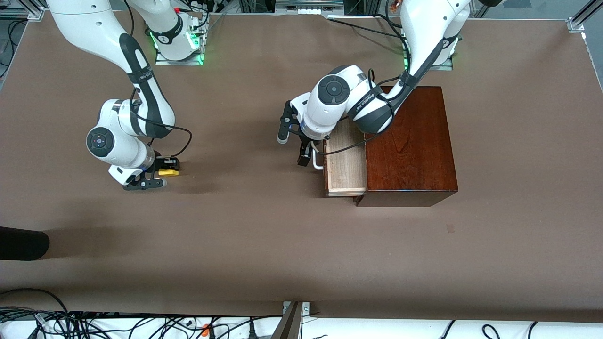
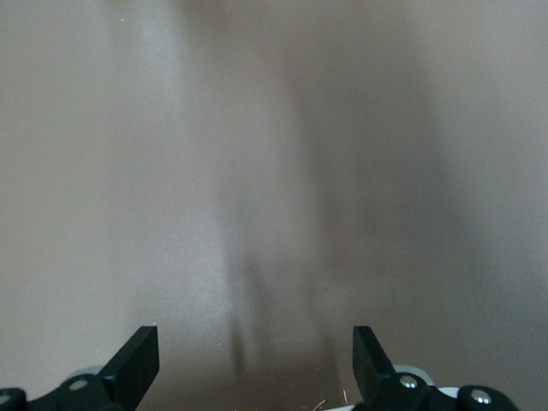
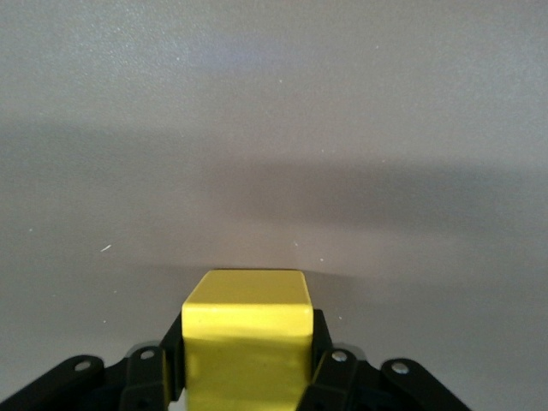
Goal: Open drawer, take yellow block, close drawer
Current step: 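Place the cube on the table while the left gripper pushes the drawer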
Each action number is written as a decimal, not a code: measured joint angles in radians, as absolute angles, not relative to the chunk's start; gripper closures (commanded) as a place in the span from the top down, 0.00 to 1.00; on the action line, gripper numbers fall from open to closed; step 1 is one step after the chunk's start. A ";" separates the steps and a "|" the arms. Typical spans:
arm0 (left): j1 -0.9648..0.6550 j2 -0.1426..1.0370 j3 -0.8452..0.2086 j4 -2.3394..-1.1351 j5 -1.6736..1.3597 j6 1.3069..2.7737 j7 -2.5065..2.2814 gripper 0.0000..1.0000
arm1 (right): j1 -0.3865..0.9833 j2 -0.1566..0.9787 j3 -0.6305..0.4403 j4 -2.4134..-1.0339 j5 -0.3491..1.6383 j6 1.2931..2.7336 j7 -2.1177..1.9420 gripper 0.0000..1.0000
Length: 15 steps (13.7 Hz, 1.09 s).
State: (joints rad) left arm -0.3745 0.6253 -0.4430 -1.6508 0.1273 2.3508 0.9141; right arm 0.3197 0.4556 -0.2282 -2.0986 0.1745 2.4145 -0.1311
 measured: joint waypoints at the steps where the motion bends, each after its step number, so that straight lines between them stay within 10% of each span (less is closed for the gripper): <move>1: -0.374 0.630 -0.439 -1.651 0.135 2.349 0.915 1.00 | 0.320 0.456 -0.228 -2.099 0.175 2.415 -0.131 1.00; 15: -0.298 0.601 -0.423 -1.630 0.186 2.110 0.912 1.00 | 0.318 0.134 -0.229 -2.008 0.175 2.163 -0.110 1.00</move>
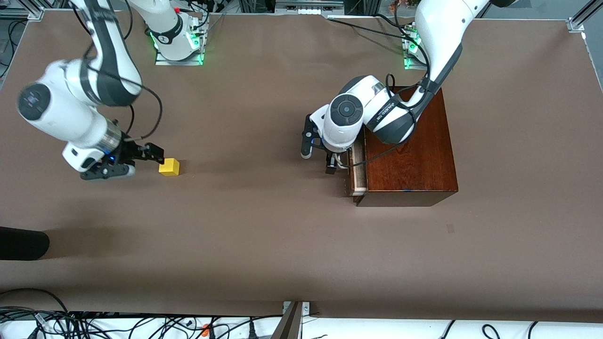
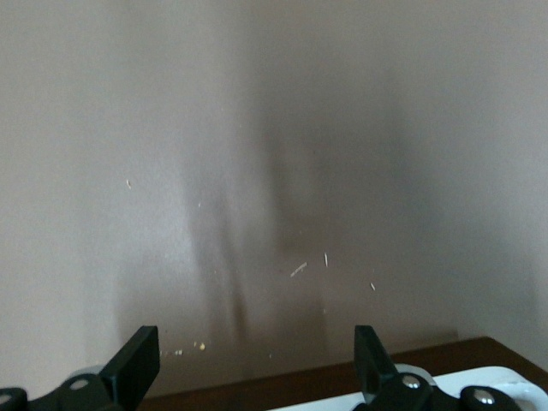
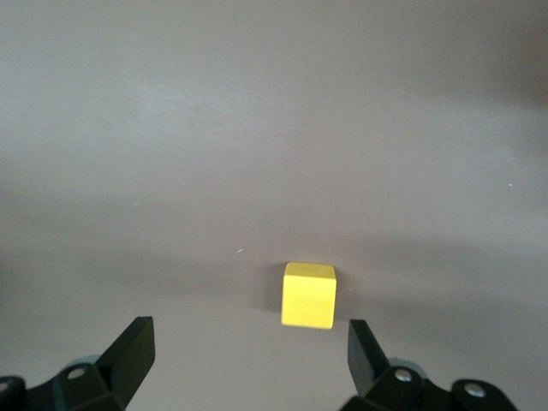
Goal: Open drawer, take yellow block, close drawer
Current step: 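Place the cube on the table while the left gripper pushes the drawer, then push the drawer fully shut with the left gripper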
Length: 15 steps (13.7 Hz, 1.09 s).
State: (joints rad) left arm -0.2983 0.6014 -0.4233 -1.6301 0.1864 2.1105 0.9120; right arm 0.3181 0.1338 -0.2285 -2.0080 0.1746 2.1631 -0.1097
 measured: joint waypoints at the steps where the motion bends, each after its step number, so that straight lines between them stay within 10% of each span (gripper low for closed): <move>1: -0.294 0.596 -0.421 -1.630 0.192 2.098 0.912 1.00 | 0.315 0.105 -0.226 -1.996 0.175 2.109 -0.105 1.00; 8: -0.266 0.574 -0.417 -1.630 0.195 2.039 0.915 1.00 | 0.234 0.039 -0.166 -1.675 0.083 1.668 -0.099 1.00; 15: -0.266 0.523 -0.434 -1.613 0.192 2.035 0.843 1.00 | 0.235 0.051 -0.156 -1.628 0.057 1.612 -0.099 1.00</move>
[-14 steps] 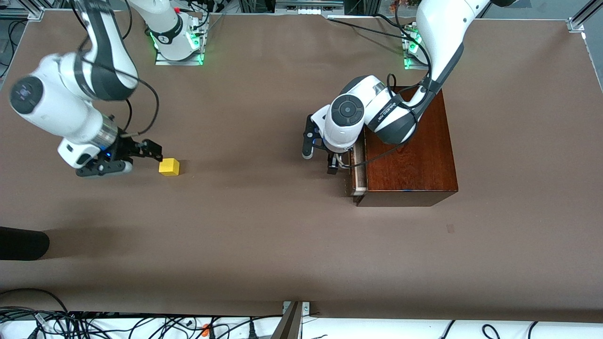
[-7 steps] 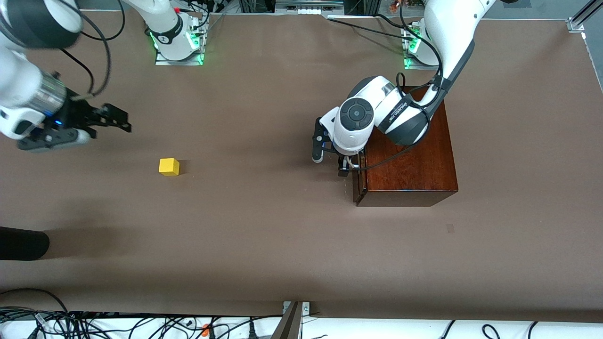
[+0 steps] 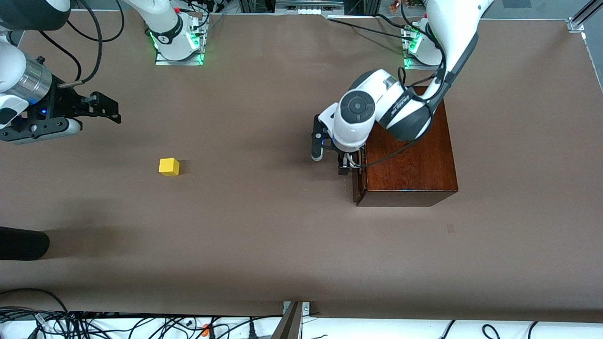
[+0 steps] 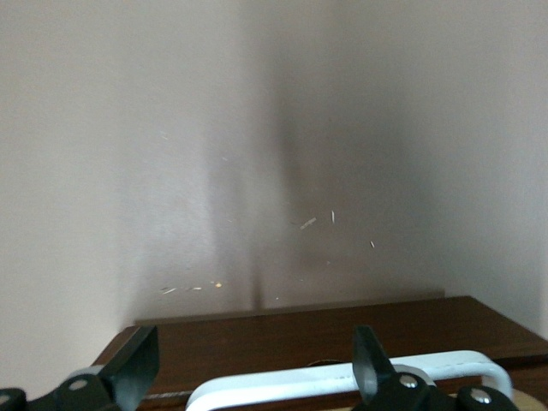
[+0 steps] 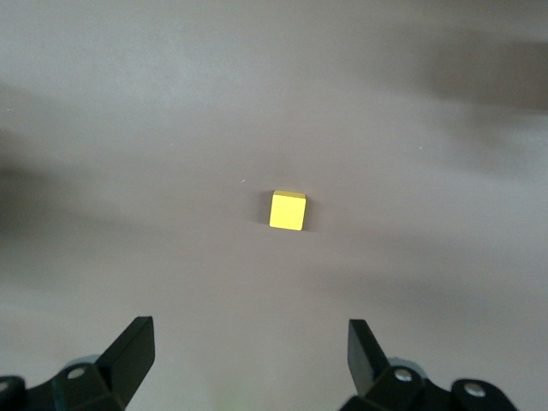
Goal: Open drawer, take yellow block, close drawer
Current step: 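Push the drawer fully shut with the left gripper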
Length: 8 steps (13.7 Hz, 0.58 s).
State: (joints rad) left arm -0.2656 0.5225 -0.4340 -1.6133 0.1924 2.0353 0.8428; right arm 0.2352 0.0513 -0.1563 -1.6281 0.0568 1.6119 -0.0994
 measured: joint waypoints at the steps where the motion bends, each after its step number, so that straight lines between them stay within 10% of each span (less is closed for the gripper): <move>1: -0.266 0.491 -0.437 -1.608 0.179 2.024 0.814 1.00 | 0.235 0.051 -0.158 -1.626 0.057 1.602 -0.099 1.00; 8: -0.090 0.289 -0.429 -1.411 0.101 1.535 0.510 1.00 | 0.227 0.053 -0.175 -1.592 0.041 1.580 -0.099 1.00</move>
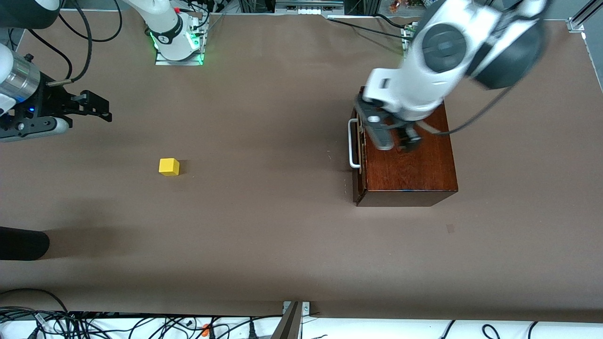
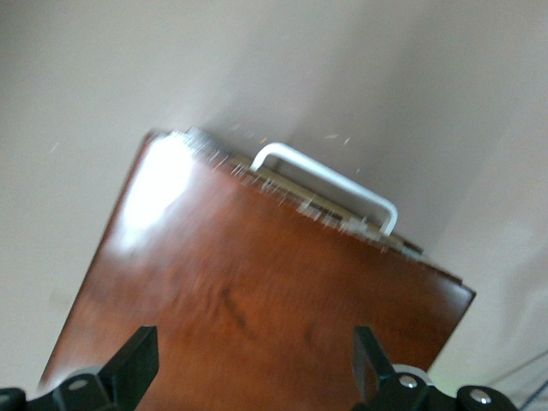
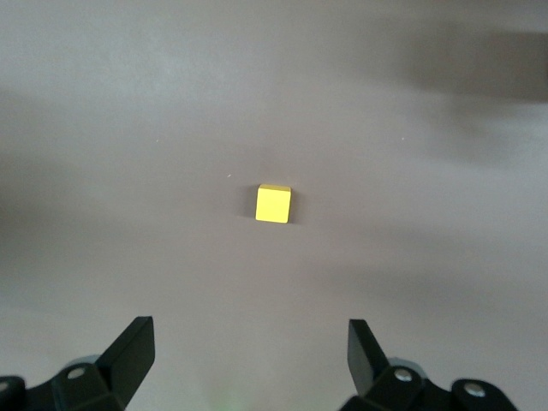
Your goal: Open drawer, take yellow block, close drawer
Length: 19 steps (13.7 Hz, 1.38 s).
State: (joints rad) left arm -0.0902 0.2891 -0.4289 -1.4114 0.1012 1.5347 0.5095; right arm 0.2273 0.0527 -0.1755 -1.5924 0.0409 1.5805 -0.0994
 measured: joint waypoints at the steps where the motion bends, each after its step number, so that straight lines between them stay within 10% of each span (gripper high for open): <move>1: -0.056 0.282 -0.427 -1.382 0.101 1.494 0.480 1.00 | 0.227 0.053 -0.182 -1.571 0.041 1.568 -0.099 1.00; 12: -0.038 0.000 -0.046 -1.611 0.046 1.627 0.049 1.00 | 0.226 0.058 -0.191 -1.513 0.019 1.518 -0.099 1.00; 19: -0.045 -0.022 -0.027 -1.674 0.045 1.623 0.045 1.00 | 0.228 0.058 -0.182 -1.513 0.019 1.518 -0.099 1.00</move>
